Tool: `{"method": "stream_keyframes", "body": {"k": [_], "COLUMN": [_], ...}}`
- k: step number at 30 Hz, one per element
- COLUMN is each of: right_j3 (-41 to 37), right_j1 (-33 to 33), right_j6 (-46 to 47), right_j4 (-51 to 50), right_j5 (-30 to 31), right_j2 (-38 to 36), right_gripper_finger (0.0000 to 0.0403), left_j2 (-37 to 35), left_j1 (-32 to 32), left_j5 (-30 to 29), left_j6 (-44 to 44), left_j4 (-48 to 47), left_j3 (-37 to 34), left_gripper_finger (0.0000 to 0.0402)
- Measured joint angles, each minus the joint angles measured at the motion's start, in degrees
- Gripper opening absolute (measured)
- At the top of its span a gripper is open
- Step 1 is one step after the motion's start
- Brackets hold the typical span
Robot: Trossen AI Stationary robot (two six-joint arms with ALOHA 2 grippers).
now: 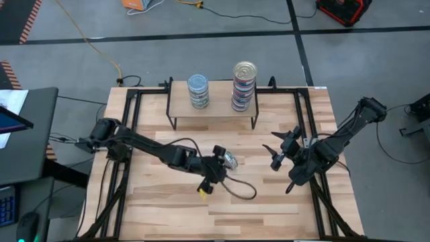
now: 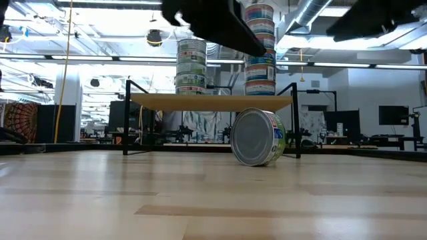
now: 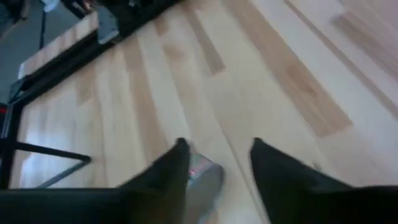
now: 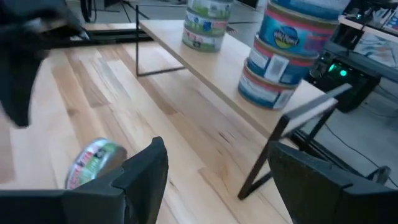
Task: Stack canned seafood by type on shelf
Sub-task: Stack the green tuna can on top of the green tuna can on the shelf
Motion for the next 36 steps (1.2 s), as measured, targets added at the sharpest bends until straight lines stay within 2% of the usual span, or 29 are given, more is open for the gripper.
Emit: {"method": "stream_keyframes", "body": {"k": [5, 8, 12, 19, 26, 36], "right_j3": [-3.15, -4.70, -5.94, -5.95, -5.84, -5.84], "right_j1": [0.02, 0.13, 0.13, 0.11, 0.13, -0.04], "right_j6": [3.07, 4.87, 5.87, 4.94, 1.85, -4.22], "right_j4": [-0.65, -0.61, 0.20, 1.55, 2.84, 4.58], "right_j5": [0.01, -0.01, 0.01, 0.07, 0.37, 1.12], "right_j2": [-1.19, -1.82, -1.93, -2.39, -6.40, -8.43], "right_gripper_finger": [0.0301, 0.0301, 0.0301, 0.0301, 0.0301, 0.0301], "left_j2": [1.04, 0.93, 0.93, 2.33, 7.39, 7.49], "left_j1": [2.77, 4.70, 7.73, 12.47, 12.92, 14.92], "left_j5": [2.21, 7.48, 12.36, 21.45, 23.06, 25.90], "left_j6": [2.56, 5.09, 5.89, 6.11, 9.92, 11.22], "left_j4": [3.00, 2.60, -2.13, -0.69, 0.79, 0.04], "left_j3": [0.00, 0.33, 2.75, 2.94, 3.48, 4.23], "left_gripper_finger": [0.0266, 0.0300, 0.0301, 0.0286, 0.0284, 0.0283]}}
